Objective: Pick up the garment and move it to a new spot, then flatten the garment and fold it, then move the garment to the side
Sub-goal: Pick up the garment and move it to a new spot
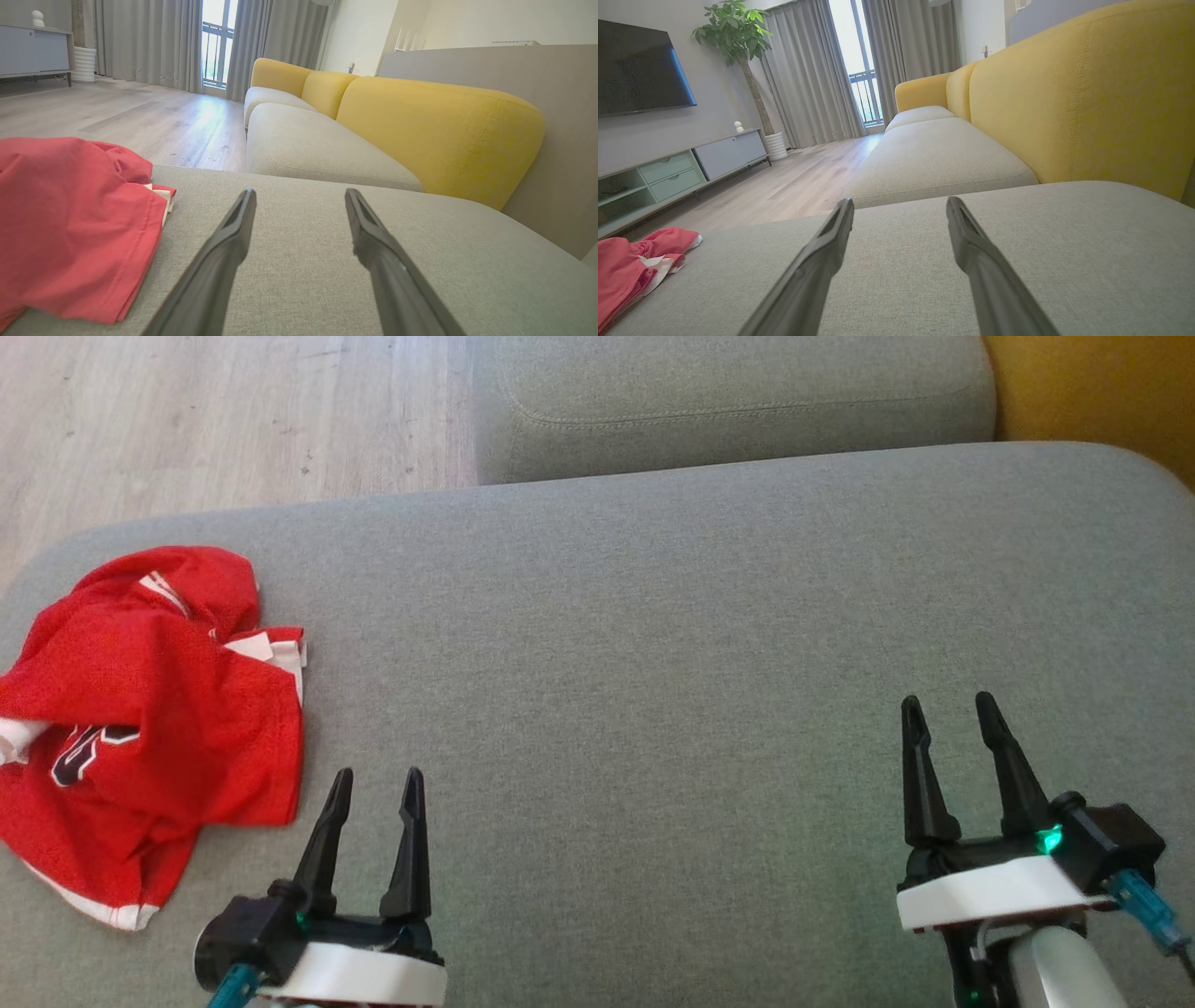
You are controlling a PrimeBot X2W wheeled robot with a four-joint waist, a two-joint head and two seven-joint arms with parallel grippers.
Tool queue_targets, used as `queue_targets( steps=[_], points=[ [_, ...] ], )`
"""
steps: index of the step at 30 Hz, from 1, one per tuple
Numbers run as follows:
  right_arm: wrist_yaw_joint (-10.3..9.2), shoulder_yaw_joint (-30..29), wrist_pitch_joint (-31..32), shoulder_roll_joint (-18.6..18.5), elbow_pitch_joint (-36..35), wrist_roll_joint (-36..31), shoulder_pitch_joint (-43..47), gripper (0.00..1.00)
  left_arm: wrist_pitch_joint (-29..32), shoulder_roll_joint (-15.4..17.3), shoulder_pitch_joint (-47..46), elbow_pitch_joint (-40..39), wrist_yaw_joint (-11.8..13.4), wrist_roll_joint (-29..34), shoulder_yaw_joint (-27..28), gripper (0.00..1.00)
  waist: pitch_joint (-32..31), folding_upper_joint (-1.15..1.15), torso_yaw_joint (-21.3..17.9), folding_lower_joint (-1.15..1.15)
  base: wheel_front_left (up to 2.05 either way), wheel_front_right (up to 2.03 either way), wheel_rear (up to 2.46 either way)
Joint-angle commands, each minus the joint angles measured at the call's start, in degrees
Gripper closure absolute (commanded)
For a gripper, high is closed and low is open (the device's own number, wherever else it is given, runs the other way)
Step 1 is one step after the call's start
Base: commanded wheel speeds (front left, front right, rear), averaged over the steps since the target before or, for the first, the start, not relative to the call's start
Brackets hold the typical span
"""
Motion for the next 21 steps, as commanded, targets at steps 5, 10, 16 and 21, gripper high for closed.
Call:
queue_targets(
  steps=[5,10,16,21],
  points=[
    [0.44,1.35,-0.61,-0.51,-1.65,-1.29,-1.49,0.00,-0.55,-0.12,-2.33,-1.82,-0.21,0.36,2.30,0.00,0.00,0.00,0.56,0.00,0.00,0.00,0.00],
    [0.44,1.90,-0.61,-0.51,-1.78,-1.94,-1.33,0.00,-0.55,-0.12,-2.58,-1.84,0.29,0.48,2.50,0.00,-0.06,0.00,2.88,0.00,0.00,0.00,0.00],
    [0.44,3.27,-0.61,-0.51,-1.56,-1.95,-0.49,0.00,-0.55,-0.12,-2.49,-1.54,0.87,0.84,3.28,0.00,-0.61,0.00,8.11,0.00,0.00,0.00,0.00],
    [0.44,5.03,-0.61,-0.51,-1.36,-1.62,-0.50,0.00,-0.55,-0.12,-1.98,-1.80,1.32,1.31,4.96,0.00,-1.13,0.00,12.37,0.00,0.00,0.00,0.00]
  ],
)
